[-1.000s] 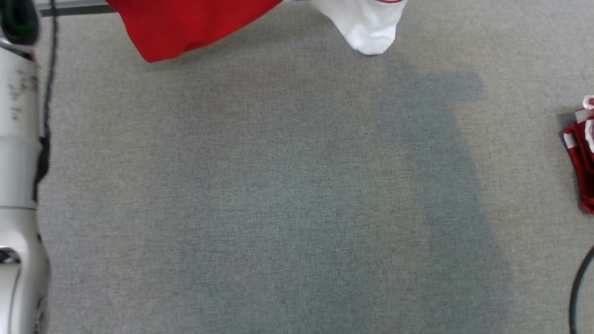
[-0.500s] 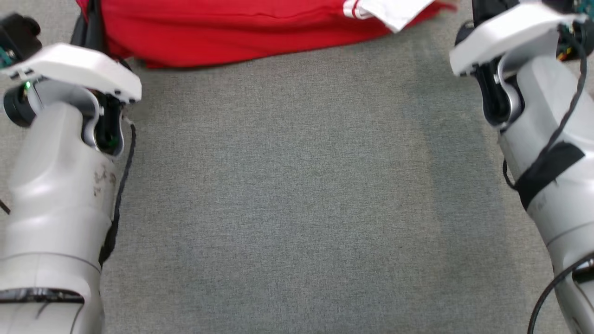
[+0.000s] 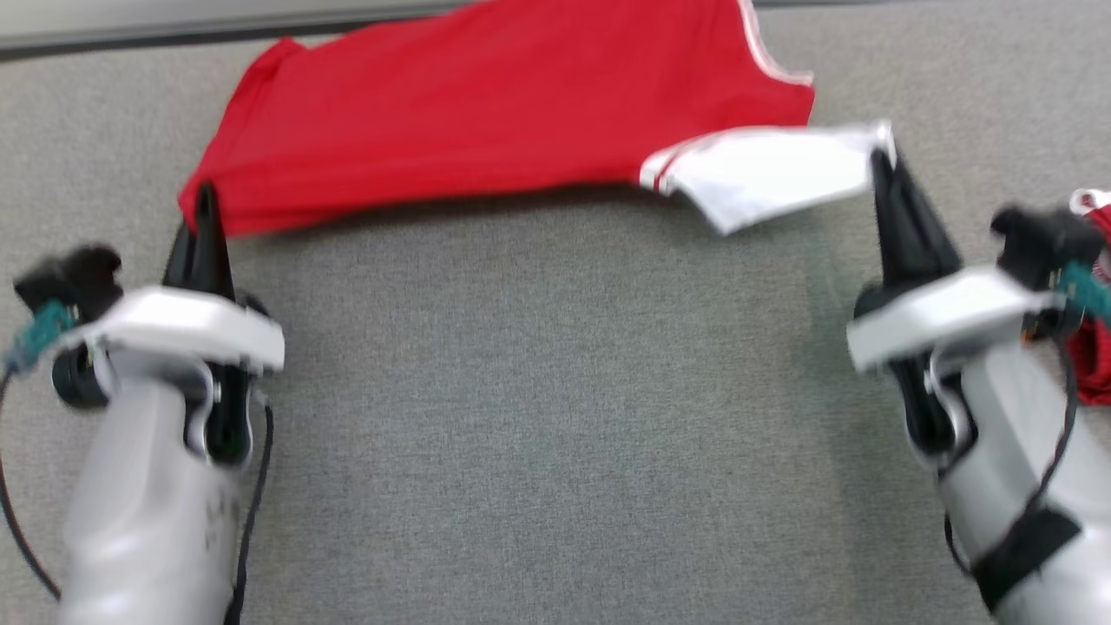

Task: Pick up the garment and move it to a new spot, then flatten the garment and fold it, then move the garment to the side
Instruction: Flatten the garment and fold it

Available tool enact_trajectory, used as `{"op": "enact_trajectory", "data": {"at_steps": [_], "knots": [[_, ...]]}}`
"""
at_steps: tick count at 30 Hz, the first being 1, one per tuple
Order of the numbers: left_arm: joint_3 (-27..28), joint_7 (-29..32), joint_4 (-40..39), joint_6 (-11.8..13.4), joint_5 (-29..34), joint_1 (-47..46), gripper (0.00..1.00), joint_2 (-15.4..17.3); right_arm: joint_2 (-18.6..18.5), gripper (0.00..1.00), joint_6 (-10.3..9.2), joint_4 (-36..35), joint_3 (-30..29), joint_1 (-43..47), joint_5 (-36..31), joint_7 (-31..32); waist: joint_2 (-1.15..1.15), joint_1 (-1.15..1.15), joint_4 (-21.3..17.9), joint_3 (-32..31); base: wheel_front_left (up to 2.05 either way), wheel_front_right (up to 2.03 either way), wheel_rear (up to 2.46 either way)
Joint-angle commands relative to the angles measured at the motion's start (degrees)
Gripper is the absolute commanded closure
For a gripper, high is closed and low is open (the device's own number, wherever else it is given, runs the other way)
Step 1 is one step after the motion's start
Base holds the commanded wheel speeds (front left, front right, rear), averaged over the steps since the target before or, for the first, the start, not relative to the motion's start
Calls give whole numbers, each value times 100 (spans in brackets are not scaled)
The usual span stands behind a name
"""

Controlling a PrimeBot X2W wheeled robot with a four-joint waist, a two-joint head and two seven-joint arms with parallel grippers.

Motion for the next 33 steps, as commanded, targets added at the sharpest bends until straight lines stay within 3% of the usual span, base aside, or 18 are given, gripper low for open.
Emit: {"op": "enact_trajectory", "data": {"at_steps": [1, 10, 19, 25, 33], "knots": [[84, -24, -208, -5, 78, 393, 100, 36, -64, 100, -3, -262, -103, 443, -19, -25, 0, 0, -43, -323, 0, 0, 0], [242, -19, -1535, 76, 300, 2333, 100, -100, 49, 100, -4, -1768, -769, 2800, -250, -25, 0, 0, -15, -1029, 0, 0, 0], [315, 918, -3798, 759, 273, 4234, 100, -145, 498, 100, -4, -3586, -1484, 4749, -792, 753, 0, 0, -38, -1406, 0, 0, 0], [306, 1448, -4900, 1091, 250, 4980, 100, -177, 665, 100, -5, -4455, -1776, 5417, -1030, 1321, 0, 0, -33, -1481, 0, 0, 0], [113, 1905, -5187, 1188, 279, 4905, 100, -140, 732, 100, -4, -4540, -1781, 5341, -1074, 1661, 0, 0, 18, -1319, 0, 0, 0]]}}
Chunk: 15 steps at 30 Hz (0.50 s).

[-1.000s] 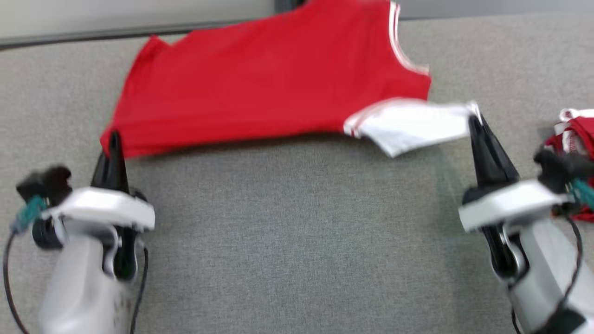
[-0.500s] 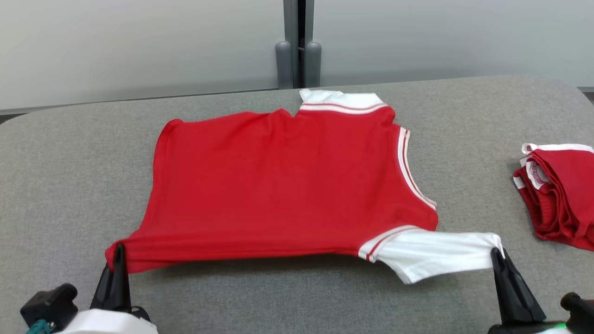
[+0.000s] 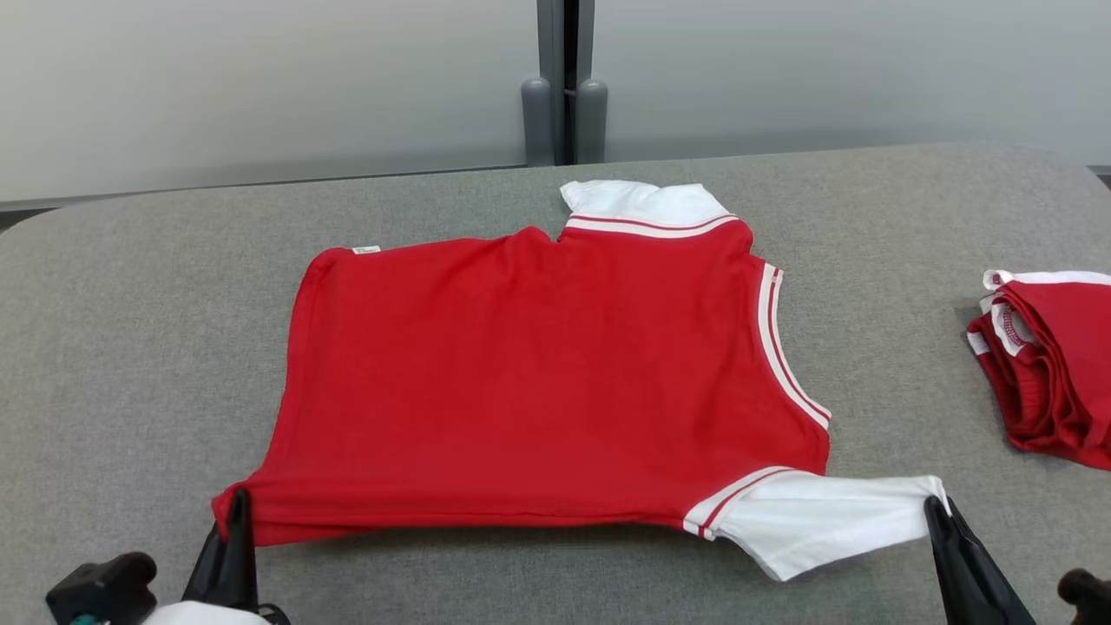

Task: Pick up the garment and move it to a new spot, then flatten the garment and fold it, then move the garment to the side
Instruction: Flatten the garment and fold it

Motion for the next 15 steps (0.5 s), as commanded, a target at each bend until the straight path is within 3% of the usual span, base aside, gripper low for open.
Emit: {"op": "enact_trajectory", "data": {"at_steps": [1, 8, 15], "knots": [[-43, 68, 46, 10, -22, -191, 100, 46, -40, 100, -6, 61, 6, -208, -34, 48, 0, 0, 15, 127, 0, 0, 0], [-299, 410, 615, -145, -30, -795, 100, 141, -302, 100, -5, 894, 134, -1276, 106, 42, 0, 0, 51, 588, 0, 0, 0], [-351, 323, 1124, -256, -43, -1496, 100, 192, -503, 100, -5, 1838, 446, -2302, 245, -122, 0, 0, 138, 930, 0, 0, 0]]}}
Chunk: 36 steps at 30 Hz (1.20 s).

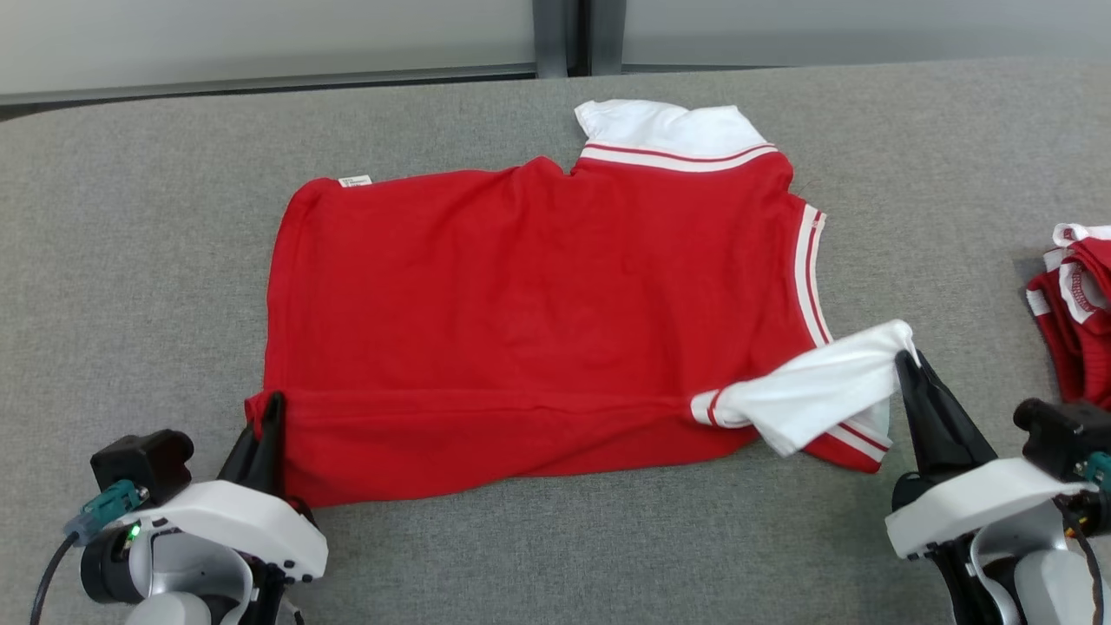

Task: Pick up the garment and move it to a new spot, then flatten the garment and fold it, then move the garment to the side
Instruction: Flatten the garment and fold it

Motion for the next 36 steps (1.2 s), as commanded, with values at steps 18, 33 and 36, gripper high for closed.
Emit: {"op": "enact_trajectory", "data": {"at_steps": [18, 33, 36], "knots": [[134, -1574, 382, 59, 267, -510, 0, -39, -231, 0, -2, 160, 350, -648, -226, -1068, 0, 0, 7, 281, 0, 0, 0], [-117, -1915, -158, 205, 726, 542, 0, 16, 65, 0, -2, -765, -91, 633, -773, -898, 0, 0, -4, -477, 0, 0, 0], [-131, -1858, -159, 223, 703, 578, 0, 22, 104, 0, -2, -843, -67, 676, -771, -839, 0, 0, -14, -481, 0, 0, 0]]}}
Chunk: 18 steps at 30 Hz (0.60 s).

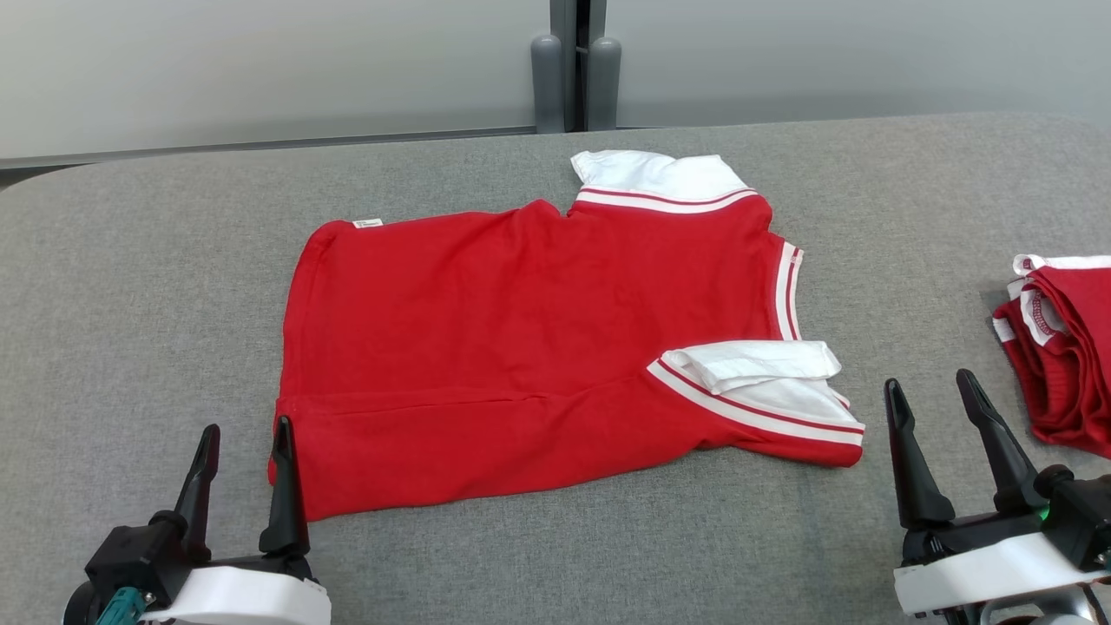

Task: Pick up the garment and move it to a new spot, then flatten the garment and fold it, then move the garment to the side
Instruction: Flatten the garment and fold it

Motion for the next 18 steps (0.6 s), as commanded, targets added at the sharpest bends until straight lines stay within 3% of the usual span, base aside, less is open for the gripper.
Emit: {"op": "enact_trajectory", "data": {"at_steps": [1, 11, 18], "knots": [[6, -2, 0, 6, -16, 7, 0, 20, -2, 0, -2, -42, 0, 21, -15, 31, 0, 0, -7, 10, 0, 0, 0], [-36, 52, 41, 18, -28, -131, 0, 83, -5, 0, -2, -46, 29, -51, 33, 43, 0, 0, -27, 68, 0, 0, 0], [-106, 266, 416, -74, -237, -177, 0, 31, 14, 0, -2, 326, 168, -95, 113, 99, 0, 0, -33, 248, 0, 0, 0]]}}
